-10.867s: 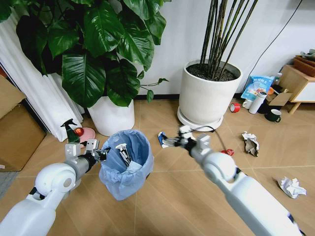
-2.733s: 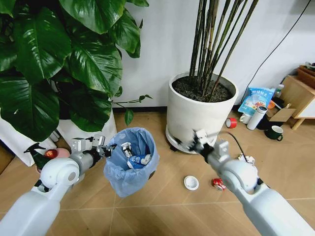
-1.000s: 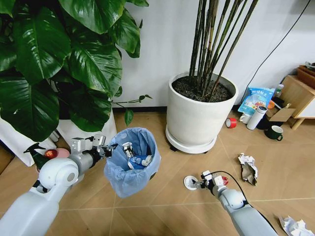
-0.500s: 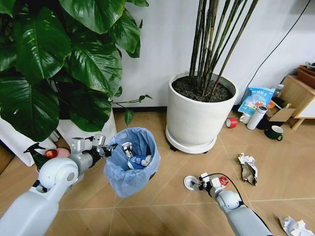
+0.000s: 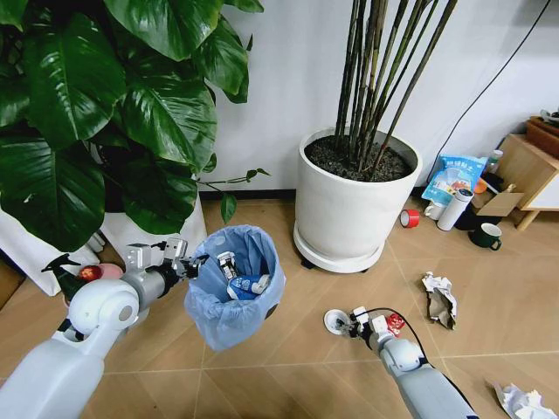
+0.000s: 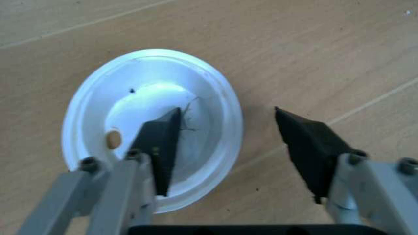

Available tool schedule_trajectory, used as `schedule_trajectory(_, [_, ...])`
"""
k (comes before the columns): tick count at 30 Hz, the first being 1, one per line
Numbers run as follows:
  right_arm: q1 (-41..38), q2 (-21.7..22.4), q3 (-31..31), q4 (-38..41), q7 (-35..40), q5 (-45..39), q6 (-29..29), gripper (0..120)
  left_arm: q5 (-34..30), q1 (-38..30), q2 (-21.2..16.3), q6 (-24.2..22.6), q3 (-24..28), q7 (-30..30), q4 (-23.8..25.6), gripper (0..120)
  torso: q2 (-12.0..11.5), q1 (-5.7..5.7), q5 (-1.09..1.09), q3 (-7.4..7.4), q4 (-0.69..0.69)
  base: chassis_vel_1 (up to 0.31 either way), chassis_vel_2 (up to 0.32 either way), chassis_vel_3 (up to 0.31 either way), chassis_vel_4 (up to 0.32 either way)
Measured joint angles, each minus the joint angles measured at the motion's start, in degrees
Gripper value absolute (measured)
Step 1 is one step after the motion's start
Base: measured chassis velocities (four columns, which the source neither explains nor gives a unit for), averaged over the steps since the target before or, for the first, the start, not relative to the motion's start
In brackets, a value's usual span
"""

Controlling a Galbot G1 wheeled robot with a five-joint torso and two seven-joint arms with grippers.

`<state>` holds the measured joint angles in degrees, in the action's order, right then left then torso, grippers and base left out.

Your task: Pick up the trash bin and place the garbage on the floor into it.

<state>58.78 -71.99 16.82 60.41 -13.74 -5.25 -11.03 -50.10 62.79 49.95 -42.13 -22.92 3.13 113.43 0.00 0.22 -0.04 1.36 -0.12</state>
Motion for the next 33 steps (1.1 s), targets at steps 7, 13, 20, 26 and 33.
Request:
schedule_trajectory(7, [0.4, -0.1, 0.5, 0.0, -0.1, -1.0, 0.0, 23, 0.0, -0.1, -0.1, 0.0, -0.1, 0.0, 0.0, 0, 0.0, 0.0, 0.0, 0.01, 0.0, 0.0, 0.0, 0.0, 0.0])
schedule_trajectory(13, [0.8, -0.1, 1.1, 0.3, 0.0, -1.4, -0.1, 7, 0.0, -0.1, 0.0, 0.0, -0.1, -0.1, 0.0, 0, 0.0, 0.0, -0.01, 0.01, -0.01, 0.0, 0.0, 0.0, 0.0])
schedule_trajectory(20, [1.4, -0.3, 2.2, 2.2, 0.8, -2.2, -0.2, 0, 0.1, 0.2, 0.0, 0.0, -0.3, -0.1, 0.4, 0, 0.0, 0.01, 0.02, 0.03, -0.02, 0.0, 0.0, 0.0, 0.0])
schedule_trajectory(26, [3.0, 0.7, 3.4, 9.6, 1.6, -4.4, -0.4, 0, 0.1, 0.4, 0.1, 0.0, -0.3, -0.1, 0.8, 0, 0.0, 0.01, 0.01, 0.02, -0.01, 0.0, 0.0, 0.0, 0.0])
schedule_trajectory(33, [4.9, 3.1, 5.5, 21.2, 2.5, -7.0, -0.2, 0, 0.5, 0.7, 0.2, 0.0, -0.1, -0.1, 1.0, 0, 0.0, 0.01, -0.02, 0.02, -0.01, 0.0, 0.0, 0.0, 0.0])
